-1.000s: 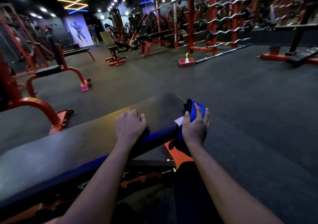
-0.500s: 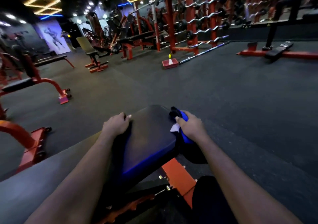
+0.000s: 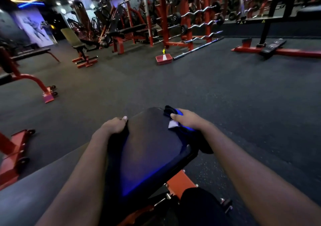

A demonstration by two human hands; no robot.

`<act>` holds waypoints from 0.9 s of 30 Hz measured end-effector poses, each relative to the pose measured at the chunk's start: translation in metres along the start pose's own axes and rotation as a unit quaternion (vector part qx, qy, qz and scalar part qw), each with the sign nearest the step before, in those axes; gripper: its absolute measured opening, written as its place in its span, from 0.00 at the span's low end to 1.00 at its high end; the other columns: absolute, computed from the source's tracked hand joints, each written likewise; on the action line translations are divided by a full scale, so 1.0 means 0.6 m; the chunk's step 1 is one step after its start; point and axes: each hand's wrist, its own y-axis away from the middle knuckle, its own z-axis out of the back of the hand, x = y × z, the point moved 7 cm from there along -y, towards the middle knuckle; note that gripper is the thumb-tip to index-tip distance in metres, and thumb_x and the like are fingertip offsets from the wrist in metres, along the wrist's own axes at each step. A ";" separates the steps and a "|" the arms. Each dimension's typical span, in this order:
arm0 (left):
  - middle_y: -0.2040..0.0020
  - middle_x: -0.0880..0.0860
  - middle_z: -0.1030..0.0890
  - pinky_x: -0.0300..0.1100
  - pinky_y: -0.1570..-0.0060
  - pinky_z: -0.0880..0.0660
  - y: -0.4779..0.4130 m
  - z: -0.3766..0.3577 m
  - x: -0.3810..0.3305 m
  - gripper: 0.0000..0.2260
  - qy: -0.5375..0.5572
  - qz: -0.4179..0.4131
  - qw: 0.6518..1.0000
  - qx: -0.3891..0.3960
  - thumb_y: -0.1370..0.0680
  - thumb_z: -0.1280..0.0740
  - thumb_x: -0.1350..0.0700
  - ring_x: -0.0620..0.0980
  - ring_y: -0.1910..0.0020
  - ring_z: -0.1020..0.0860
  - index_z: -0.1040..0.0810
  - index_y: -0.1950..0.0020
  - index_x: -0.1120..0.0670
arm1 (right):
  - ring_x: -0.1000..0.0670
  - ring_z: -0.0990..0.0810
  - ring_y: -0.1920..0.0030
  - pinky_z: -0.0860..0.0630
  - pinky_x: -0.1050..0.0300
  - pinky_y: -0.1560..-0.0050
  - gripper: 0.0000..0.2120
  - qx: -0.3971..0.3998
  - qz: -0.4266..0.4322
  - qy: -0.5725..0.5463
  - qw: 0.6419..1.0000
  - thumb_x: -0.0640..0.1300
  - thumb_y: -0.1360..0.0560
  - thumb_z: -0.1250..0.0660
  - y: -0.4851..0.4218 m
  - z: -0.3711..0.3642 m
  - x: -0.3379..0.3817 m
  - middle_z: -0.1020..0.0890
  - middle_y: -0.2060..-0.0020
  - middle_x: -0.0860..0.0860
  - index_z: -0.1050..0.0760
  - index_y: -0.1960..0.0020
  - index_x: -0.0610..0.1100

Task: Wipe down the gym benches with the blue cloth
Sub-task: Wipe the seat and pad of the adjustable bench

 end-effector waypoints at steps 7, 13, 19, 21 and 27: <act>0.23 0.58 0.36 0.45 0.29 0.41 -0.005 -0.001 -0.001 0.24 -0.015 -0.017 1.000 -0.003 0.15 0.54 0.46 0.58 0.25 0.38 0.35 0.24 0.56 | 0.48 0.28 0.31 0.34 0.53 0.29 0.23 -0.021 0.019 0.046 0.999 0.56 0.21 0.37 0.033 0.000 -0.019 0.25 0.31 0.53 0.34 0.27 0.62; 0.24 0.58 0.35 0.45 0.29 0.40 -0.003 -0.003 0.001 0.24 -0.017 -0.018 1.000 -0.005 0.15 0.54 0.45 0.58 0.25 0.37 0.35 0.24 0.56 | 0.40 0.29 0.31 0.33 0.52 0.32 0.26 0.024 -0.017 0.162 0.986 0.59 0.19 0.42 -0.061 -0.028 0.044 0.28 0.29 0.41 0.35 0.26 0.48; 0.24 0.58 0.34 0.45 0.29 0.40 -0.001 0.001 0.002 0.24 -0.001 -0.020 1.000 -0.008 0.15 0.53 0.45 0.58 0.25 0.36 0.34 0.24 0.55 | 0.45 0.29 0.30 0.36 0.58 0.33 0.27 0.042 0.010 0.115 0.992 0.58 0.20 0.40 -0.008 -0.008 0.014 0.28 0.29 0.48 0.41 0.23 0.59; 0.24 0.57 0.34 0.45 0.29 0.40 0.001 0.001 -0.002 0.24 0.001 -0.019 1.000 -0.006 0.15 0.53 0.45 0.57 0.25 0.36 0.34 0.25 0.55 | 0.45 0.29 0.31 0.35 0.56 0.34 0.25 0.040 -0.010 0.119 0.992 0.58 0.19 0.41 -0.024 -0.010 0.011 0.27 0.30 0.47 0.37 0.25 0.55; 0.24 0.57 0.34 0.44 0.29 0.40 0.015 0.001 -0.003 0.24 0.004 -0.016 1.000 -0.005 0.15 0.54 0.45 0.57 0.25 0.36 0.34 0.24 0.55 | 0.47 0.29 0.31 0.34 0.56 0.36 0.24 0.068 0.016 0.099 0.993 0.58 0.19 0.40 -0.091 -0.036 0.044 0.27 0.32 0.49 0.33 0.27 0.49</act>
